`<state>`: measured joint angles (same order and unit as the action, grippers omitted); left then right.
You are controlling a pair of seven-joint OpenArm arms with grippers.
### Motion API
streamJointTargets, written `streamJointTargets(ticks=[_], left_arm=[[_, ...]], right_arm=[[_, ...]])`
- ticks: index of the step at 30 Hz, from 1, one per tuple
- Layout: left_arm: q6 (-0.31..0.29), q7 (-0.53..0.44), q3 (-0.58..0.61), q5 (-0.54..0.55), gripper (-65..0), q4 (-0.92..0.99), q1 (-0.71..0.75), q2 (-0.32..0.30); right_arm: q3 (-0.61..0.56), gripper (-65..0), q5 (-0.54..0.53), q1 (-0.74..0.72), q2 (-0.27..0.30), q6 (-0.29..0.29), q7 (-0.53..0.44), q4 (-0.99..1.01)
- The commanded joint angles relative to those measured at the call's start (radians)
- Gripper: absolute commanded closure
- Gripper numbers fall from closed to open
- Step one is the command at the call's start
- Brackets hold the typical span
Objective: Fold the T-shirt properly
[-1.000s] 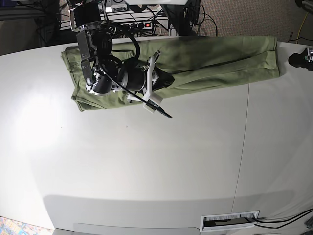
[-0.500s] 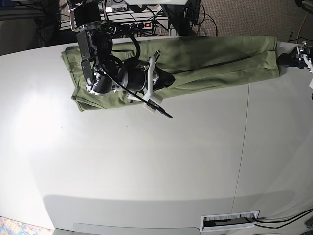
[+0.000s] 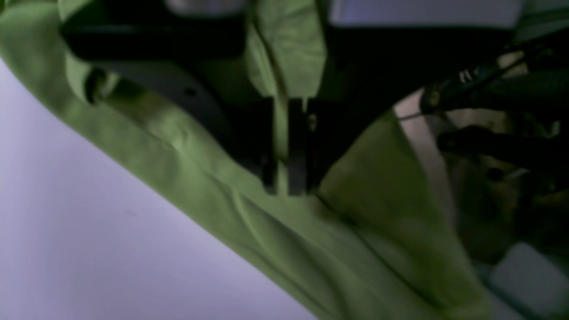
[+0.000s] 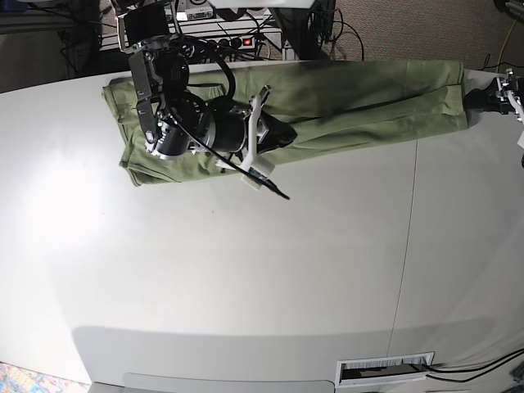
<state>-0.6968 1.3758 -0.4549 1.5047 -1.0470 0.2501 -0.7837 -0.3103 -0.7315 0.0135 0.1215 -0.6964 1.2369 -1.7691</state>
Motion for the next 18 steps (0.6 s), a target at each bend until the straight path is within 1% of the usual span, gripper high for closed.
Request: streamJointTargets(ticks=[1, 5, 8, 10, 13, 15, 17, 18], left_arm=[[0.008, 0.02, -0.004, -0.021, -30.7, -0.007, 0.002, -0.02], [0.008, 0.02, -0.027, -0.021, -30.7, -0.007, 0.002, -0.02], [0.008, 0.02, -0.084, -0.021, -30.7, -0.007, 0.002, -0.021], [0.008, 0.02, -0.115, -0.021, -30.7, -0.007, 0.003, -0.026], [0.031, 0.02, -0.128, -0.021, -30.7, -0.007, 0.008, -0.034], [0.035, 0.02, -0.128, -0.021, -30.7, -0.007, 0.011, -0.033], [0.039, 0.02, -0.128, -0.021, -30.7, -0.007, 0.014, -0.031], [0.051, 0.02, -0.128, -0.021, -30.7, -0.007, 0.016, -0.031]], right_arm=[[-0.022, -5.3, -0.023, -0.016, -0.021, -0.002, -0.025, -0.017], [-0.132, -5.3, -0.022, -0.016, -0.064, -0.002, -0.023, -0.017], [-0.204, -5.3, -0.007, -0.016, -0.117, -0.002, -0.031, -0.017], [-0.244, -5.3, 0.026, -0.016, -0.158, -0.002, -0.038, -0.017], [-0.283, -5.3, 0.124, -0.016, -0.204, -0.002, -0.041, -0.017], [-0.295, -5.3, 0.168, -0.016, -0.216, -0.002, -0.049, -0.017], [-0.297, -5.3, 0.198, -0.016, -0.216, -0.002, -0.073, -0.016], [-0.297, -5.3, 0.217, -0.016, -0.216, -0.002, -0.08, -0.016]])
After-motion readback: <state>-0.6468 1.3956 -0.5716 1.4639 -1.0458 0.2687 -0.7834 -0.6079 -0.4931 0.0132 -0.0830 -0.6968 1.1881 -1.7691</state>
